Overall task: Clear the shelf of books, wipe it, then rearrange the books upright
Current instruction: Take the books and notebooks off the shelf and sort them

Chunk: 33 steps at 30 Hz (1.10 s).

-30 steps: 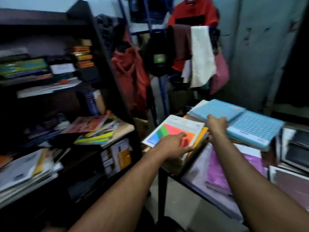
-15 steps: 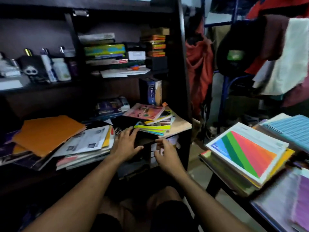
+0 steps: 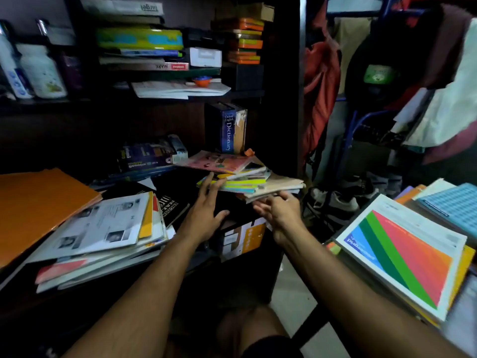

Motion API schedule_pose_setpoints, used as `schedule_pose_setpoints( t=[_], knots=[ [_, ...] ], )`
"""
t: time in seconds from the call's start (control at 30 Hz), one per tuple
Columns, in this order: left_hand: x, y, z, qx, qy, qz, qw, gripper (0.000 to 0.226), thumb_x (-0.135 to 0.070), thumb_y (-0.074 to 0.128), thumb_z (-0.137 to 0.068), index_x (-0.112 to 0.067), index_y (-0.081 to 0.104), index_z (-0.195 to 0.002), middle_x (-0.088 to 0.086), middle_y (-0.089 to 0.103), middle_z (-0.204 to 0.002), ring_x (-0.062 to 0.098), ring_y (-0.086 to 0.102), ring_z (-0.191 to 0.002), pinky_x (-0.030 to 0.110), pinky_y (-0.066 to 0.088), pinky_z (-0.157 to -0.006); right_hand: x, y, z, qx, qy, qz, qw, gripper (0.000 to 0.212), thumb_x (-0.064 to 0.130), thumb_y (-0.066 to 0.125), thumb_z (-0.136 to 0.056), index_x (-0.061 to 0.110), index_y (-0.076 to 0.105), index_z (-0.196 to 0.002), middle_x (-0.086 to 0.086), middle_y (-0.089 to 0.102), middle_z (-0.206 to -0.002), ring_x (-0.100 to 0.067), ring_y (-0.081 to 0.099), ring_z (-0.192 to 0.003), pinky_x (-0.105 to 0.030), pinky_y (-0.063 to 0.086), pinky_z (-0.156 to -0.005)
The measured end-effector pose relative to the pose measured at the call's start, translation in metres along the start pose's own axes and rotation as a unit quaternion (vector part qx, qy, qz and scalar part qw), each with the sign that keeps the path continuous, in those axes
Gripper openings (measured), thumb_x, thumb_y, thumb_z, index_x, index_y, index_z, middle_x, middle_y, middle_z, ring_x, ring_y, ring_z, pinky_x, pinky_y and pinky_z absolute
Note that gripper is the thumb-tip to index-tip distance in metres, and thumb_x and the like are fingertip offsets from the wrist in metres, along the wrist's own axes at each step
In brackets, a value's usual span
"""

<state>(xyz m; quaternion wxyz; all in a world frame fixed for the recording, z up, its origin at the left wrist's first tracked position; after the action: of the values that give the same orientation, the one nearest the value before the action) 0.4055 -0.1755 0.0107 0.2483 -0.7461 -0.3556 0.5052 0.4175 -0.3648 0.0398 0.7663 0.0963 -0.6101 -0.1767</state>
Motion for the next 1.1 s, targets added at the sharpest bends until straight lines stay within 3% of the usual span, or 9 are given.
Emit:
schedule_pose_setpoints(
  t=[0.1,0.2,0.37,0.47,0.73,0.8,0.9,1.03,1.1],
  knots=[
    [-0.008,-0.004,0.004,-0.018,0.005,0.021,1.000,0.100,-0.014,0.074,-0.089,-0.042,0.008,-0.158,-0.019,-0.030,-0.161,0.010,0.018,-0.144,0.044,0.045,-0.105,0.015,0.008,-0.003,0.013,-0.037,-0.028,0.999,0.063,-0.015,0.047,-0.095,0.003,0.028,-0.152,-0.028,0.067,-0.106,-0.032,0.075,-0.089,-0.031,0.062,-0.073],
    [-0.009,-0.008,0.005,-0.063,0.002,0.036,0.997,0.107,-0.008,0.076,-0.086,-0.044,0.005,-0.157,-0.022,-0.038,-0.156,0.004,0.009,-0.142,0.038,0.046,-0.102,0.021,0.008,0.004,0.030,-0.046,-0.053,0.997,0.062,-0.018,0.044,-0.094,0.003,0.030,-0.151,-0.036,0.065,-0.109,-0.034,0.075,-0.088,-0.027,0.061,-0.066],
    [-0.009,-0.009,0.004,-0.049,0.004,0.038,0.998,0.100,-0.004,0.076,-0.085,-0.041,0.015,-0.155,-0.023,-0.040,-0.155,0.012,0.006,-0.152,0.034,0.044,-0.105,0.023,0.003,0.001,0.052,-0.037,-0.059,0.996,0.059,-0.014,0.042,-0.097,0.009,0.032,-0.151,-0.036,0.065,-0.109,-0.037,0.075,-0.089,-0.035,0.063,-0.077],
    [-0.010,-0.010,0.004,-0.037,0.017,0.039,0.998,0.105,-0.003,0.075,-0.086,-0.041,0.009,-0.157,-0.024,-0.037,-0.156,0.008,-0.007,-0.152,0.027,0.036,-0.103,0.027,0.002,-0.002,0.064,-0.027,-0.048,0.996,0.063,-0.014,0.044,-0.097,0.016,0.033,-0.152,-0.033,0.066,-0.106,-0.037,0.075,-0.090,-0.036,0.063,-0.079],
    [-0.009,-0.008,0.005,-0.026,0.019,0.067,0.997,0.116,0.001,0.069,-0.088,-0.055,-0.008,-0.154,-0.027,-0.032,-0.158,0.003,-0.003,-0.150,0.027,0.036,-0.106,0.021,-0.007,0.001,0.064,-0.006,-0.034,0.997,0.068,-0.015,0.051,-0.095,0.020,0.034,-0.151,-0.035,0.067,-0.108,-0.037,0.074,-0.093,-0.036,0.063,-0.079],
    [0.001,-0.012,0.002,-0.058,-0.035,0.119,0.991,0.118,0.001,0.070,-0.087,-0.059,-0.010,-0.151,-0.019,-0.022,-0.164,0.010,0.009,-0.153,0.031,0.033,-0.112,0.022,-0.005,0.000,0.064,-0.010,-0.045,0.997,0.066,-0.014,0.050,-0.097,0.017,0.032,-0.152,-0.036,0.067,-0.109,-0.036,0.075,-0.093,-0.034,0.063,-0.078],
    [0.009,-0.011,-0.001,-0.030,-0.101,0.135,0.985,0.119,-0.007,0.069,-0.091,-0.058,-0.022,-0.147,-0.006,0.014,-0.167,0.017,0.025,-0.151,0.037,0.030,-0.120,0.021,-0.004,-0.003,0.060,-0.013,-0.030,0.998,0.064,-0.011,0.048,-0.099,0.011,0.027,-0.155,-0.035,0.068,-0.106,-0.036,0.075,-0.092,-0.034,0.063,-0.078],
    [-0.001,-0.013,0.002,0.003,-0.063,0.066,0.996,0.112,-0.014,0.063,-0.096,-0.059,-0.026,-0.145,-0.007,0.016,-0.167,0.020,0.028,-0.150,0.036,0.031,-0.116,0.015,-0.008,-0.001,0.047,-0.017,0.011,0.999,0.054,-0.009,0.053,-0.098,0.003,0.034,-0.147,-0.029,0.072,-0.098,-0.032,0.076,-0.087,-0.028,0.063,-0.070],
    [-0.011,-0.011,0.005,0.041,-0.015,0.027,0.999,0.115,-0.007,0.061,-0.095,-0.059,-0.029,-0.143,-0.003,0.025,-0.165,0.025,0.044,-0.140,0.038,0.039,-0.112,0.012,-0.008,-0.001,0.037,-0.025,0.035,0.998,0.045,-0.004,0.060,-0.096,-0.002,0.041,-0.137,-0.023,0.074,-0.092,-0.031,0.076,-0.085,-0.027,0.062,-0.065]
  ],
)
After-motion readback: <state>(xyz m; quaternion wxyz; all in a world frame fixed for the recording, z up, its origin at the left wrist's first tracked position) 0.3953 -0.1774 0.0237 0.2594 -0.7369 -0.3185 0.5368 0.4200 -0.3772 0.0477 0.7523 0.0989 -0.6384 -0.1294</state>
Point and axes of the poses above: each hand's wrist, its own z-axis away from the middle knuckle, its own y-axis out of the palm, x = y × z, the point moved 3 cm from there along -z, towards the middle knuckle
